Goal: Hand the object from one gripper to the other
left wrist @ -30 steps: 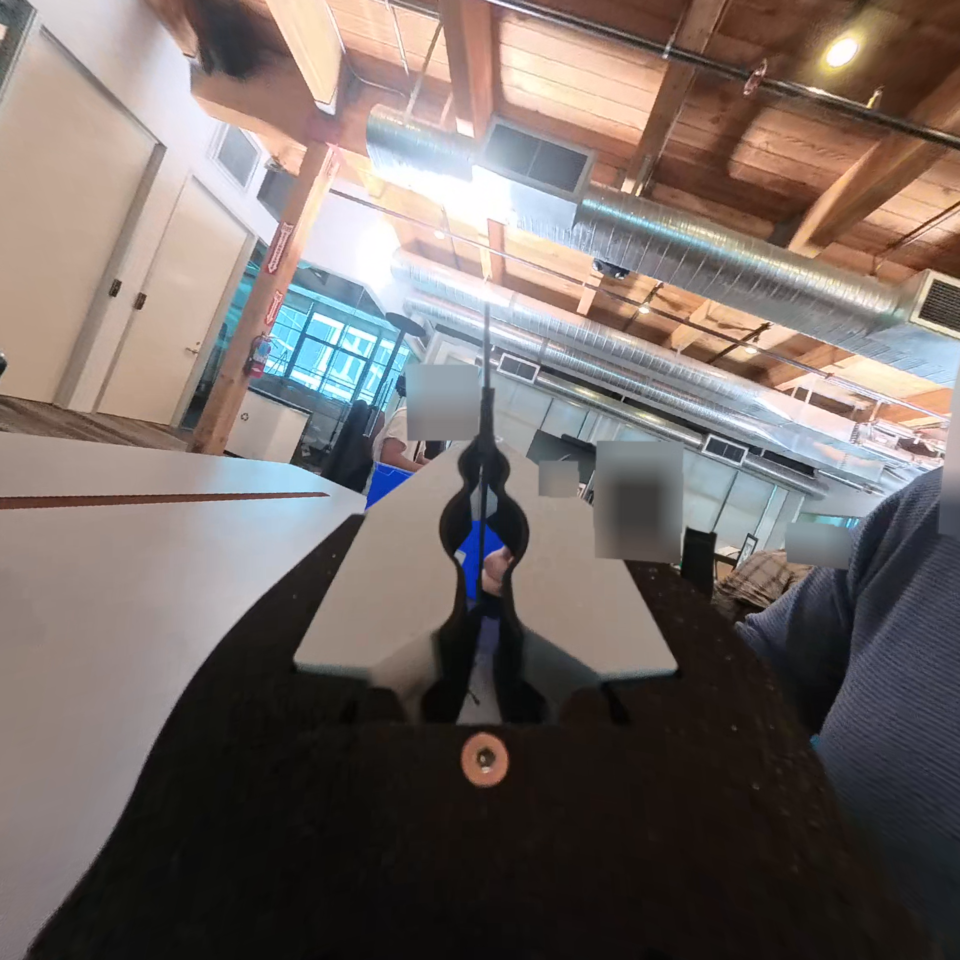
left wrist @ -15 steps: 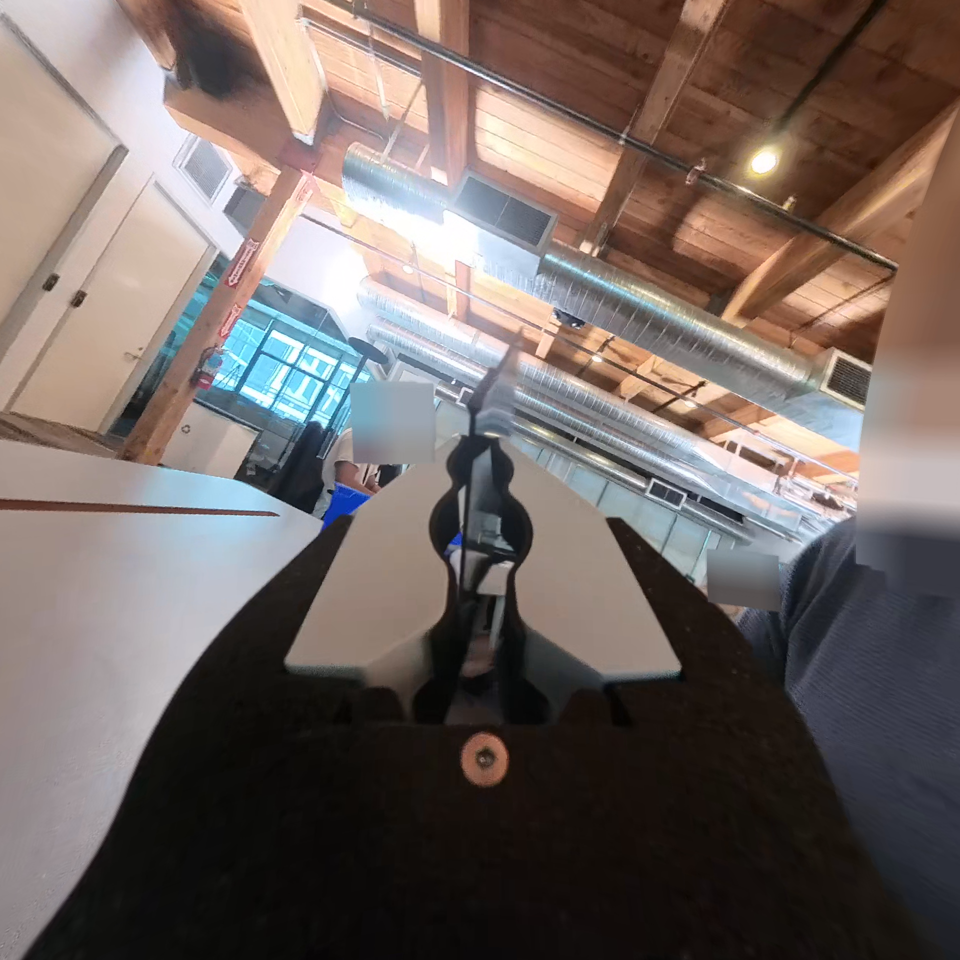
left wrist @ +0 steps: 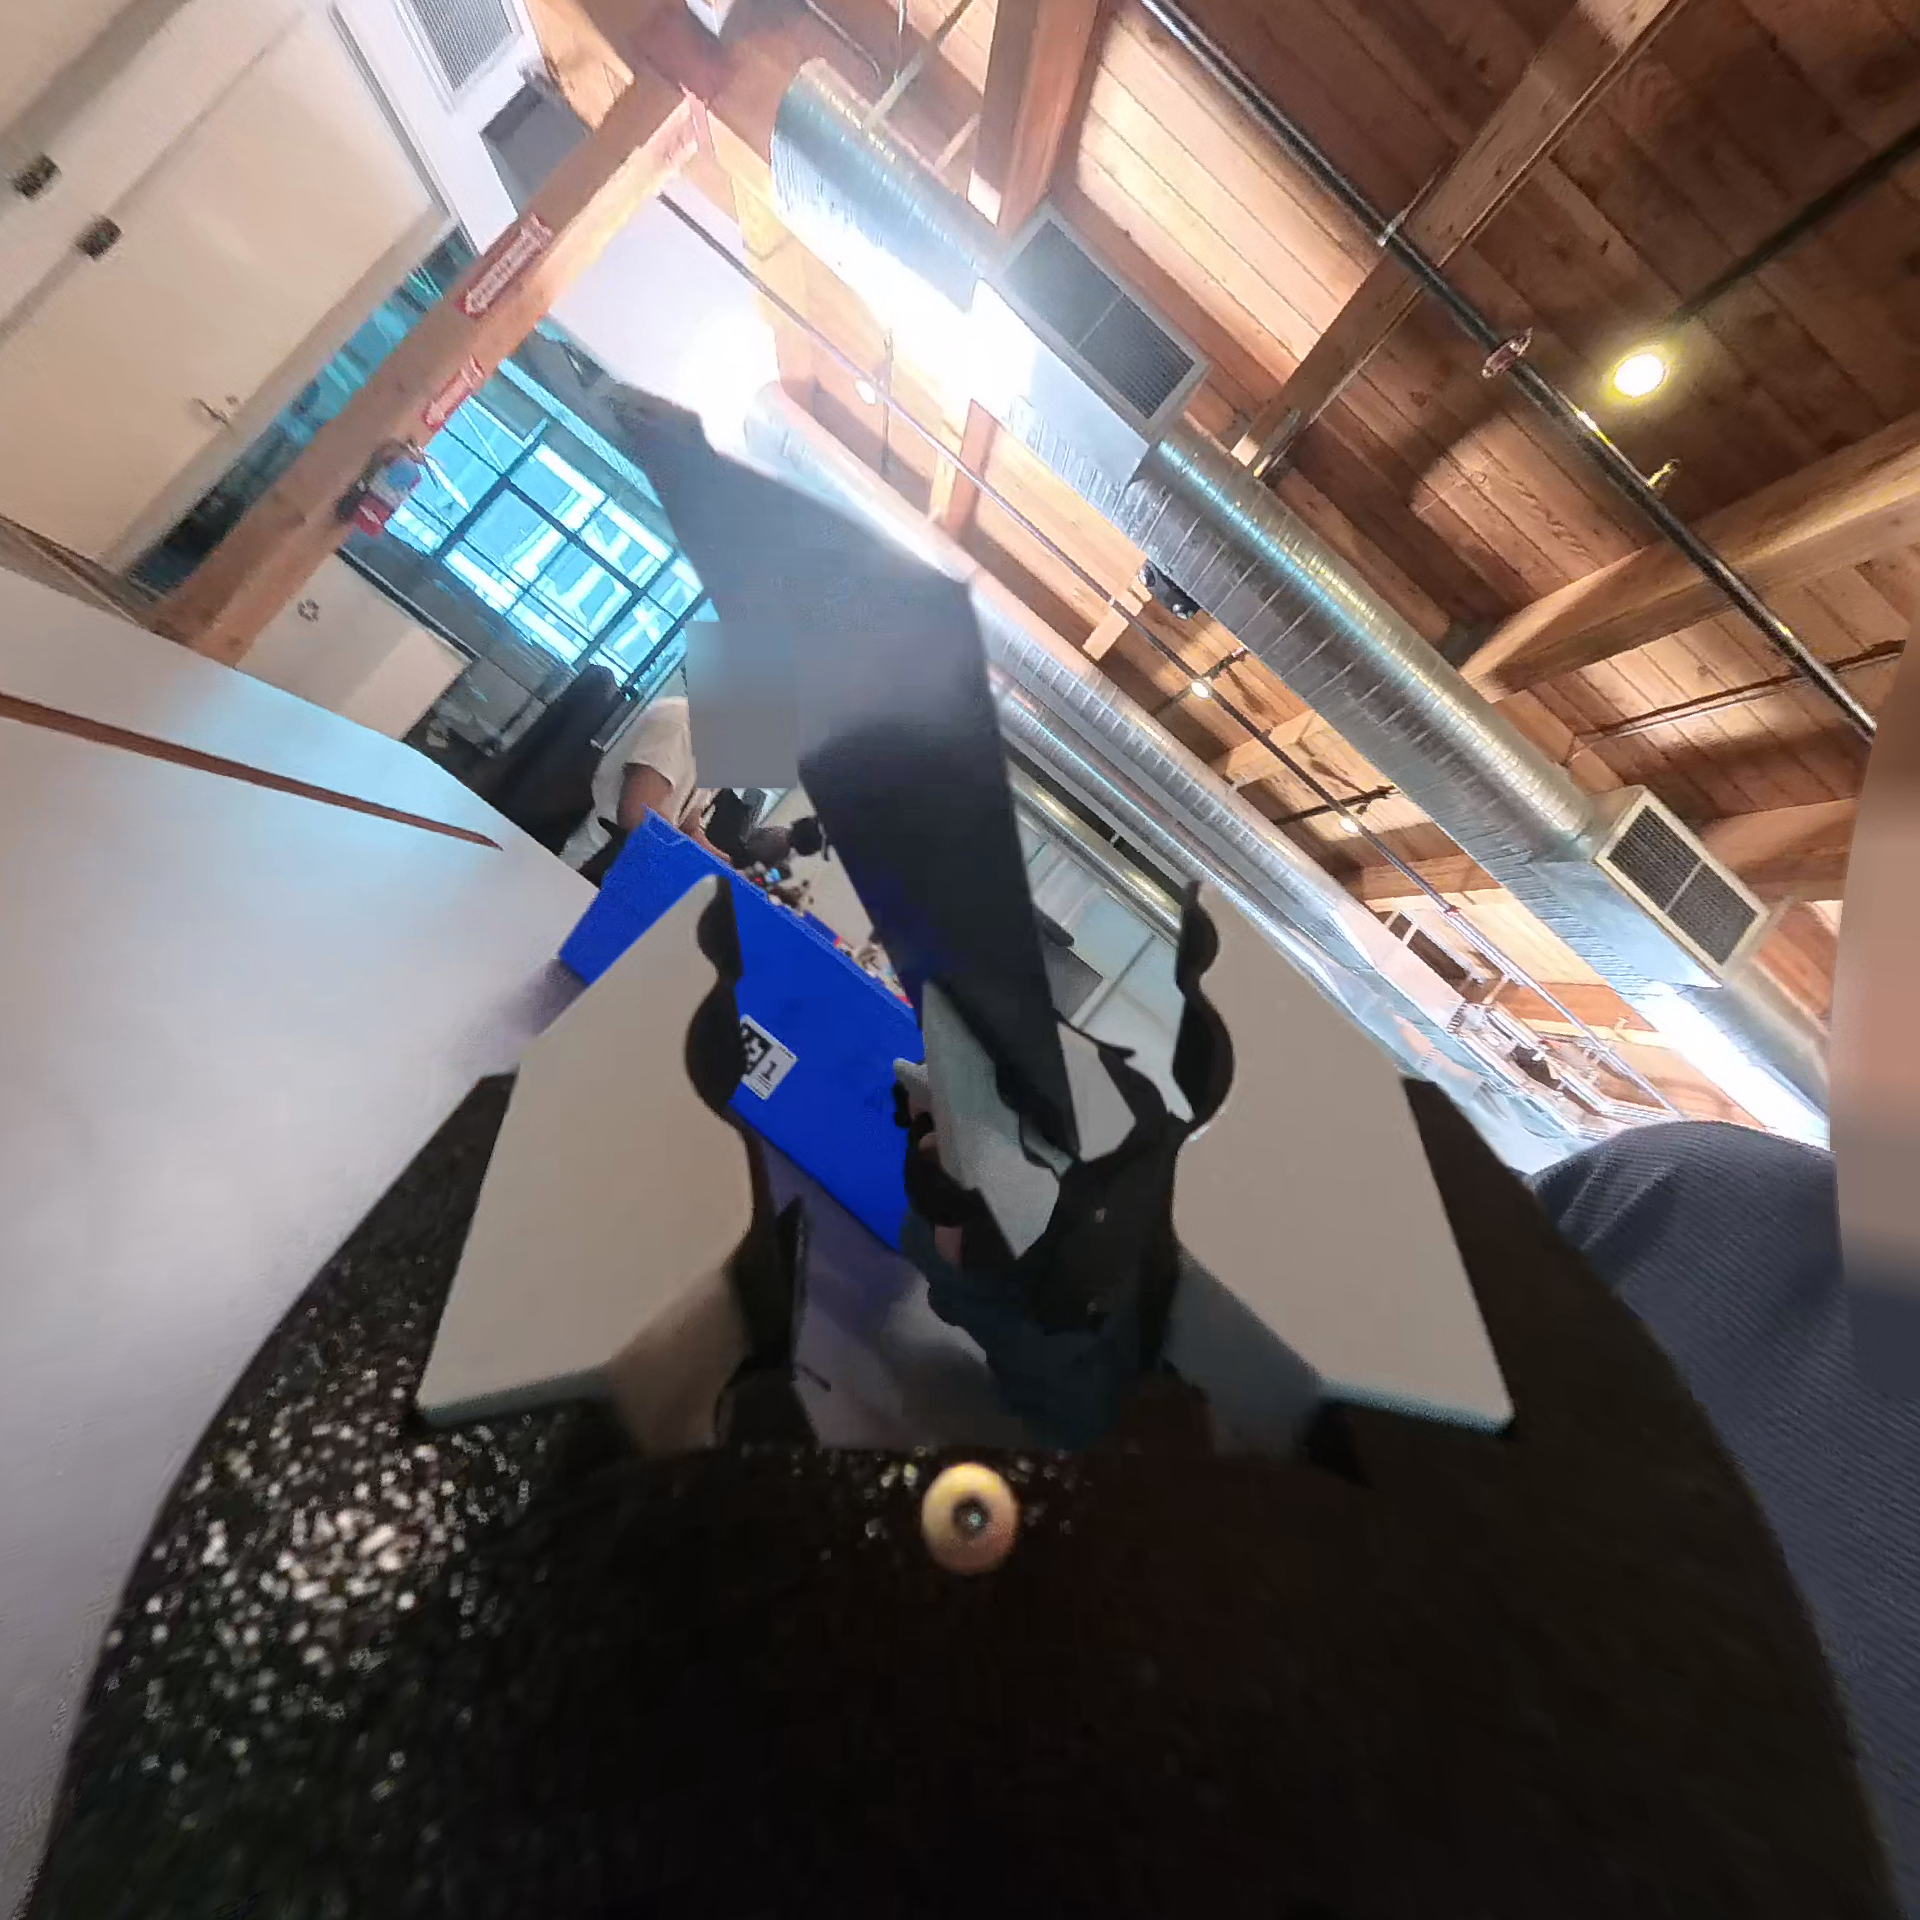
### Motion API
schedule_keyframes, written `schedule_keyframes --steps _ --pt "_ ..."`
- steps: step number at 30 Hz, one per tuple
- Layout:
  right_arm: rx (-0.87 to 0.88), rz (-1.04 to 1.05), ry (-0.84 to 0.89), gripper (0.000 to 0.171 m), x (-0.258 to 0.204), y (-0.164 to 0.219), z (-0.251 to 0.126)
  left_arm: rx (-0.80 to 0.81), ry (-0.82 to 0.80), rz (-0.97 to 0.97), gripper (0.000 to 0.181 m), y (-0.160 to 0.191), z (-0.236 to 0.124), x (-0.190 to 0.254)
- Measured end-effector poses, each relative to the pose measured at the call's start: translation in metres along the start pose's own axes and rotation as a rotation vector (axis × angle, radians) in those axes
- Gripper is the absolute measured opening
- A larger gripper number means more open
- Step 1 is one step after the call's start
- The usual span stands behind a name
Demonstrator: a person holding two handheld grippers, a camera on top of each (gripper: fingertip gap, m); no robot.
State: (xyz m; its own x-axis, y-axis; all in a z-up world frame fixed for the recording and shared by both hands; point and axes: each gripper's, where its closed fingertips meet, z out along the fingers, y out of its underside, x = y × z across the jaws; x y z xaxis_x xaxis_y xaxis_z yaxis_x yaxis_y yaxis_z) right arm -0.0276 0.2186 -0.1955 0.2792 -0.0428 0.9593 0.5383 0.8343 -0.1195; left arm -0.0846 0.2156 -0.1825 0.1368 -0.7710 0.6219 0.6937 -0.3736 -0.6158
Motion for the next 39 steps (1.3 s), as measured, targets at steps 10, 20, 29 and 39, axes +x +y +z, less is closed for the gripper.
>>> schedule_keyframes --steps 10,20,29,39 --pt "0.193 0.187 -0.207 0.056 -0.023 -0.028 -0.013 -0.073 0.022 0.092 0.0 0.014 0.006 0.011" --pt "0.263 0.586 -0.315 0.084 0.004 -0.024 -0.019 -0.055 0.012 0.282 0.006 0.016 0.011 0.024" --pt "0.152 0.953 -0.231 0.089 0.012 0.023 -0.006 0.184 0.028 0.227 0.0 -0.025 -0.012 0.02" --pt "0.39 1.929 -0.711 0.012 0.016 -0.003 -0.012 -0.001 0.069 0.34 0.0 0.01 0.008 0.031"
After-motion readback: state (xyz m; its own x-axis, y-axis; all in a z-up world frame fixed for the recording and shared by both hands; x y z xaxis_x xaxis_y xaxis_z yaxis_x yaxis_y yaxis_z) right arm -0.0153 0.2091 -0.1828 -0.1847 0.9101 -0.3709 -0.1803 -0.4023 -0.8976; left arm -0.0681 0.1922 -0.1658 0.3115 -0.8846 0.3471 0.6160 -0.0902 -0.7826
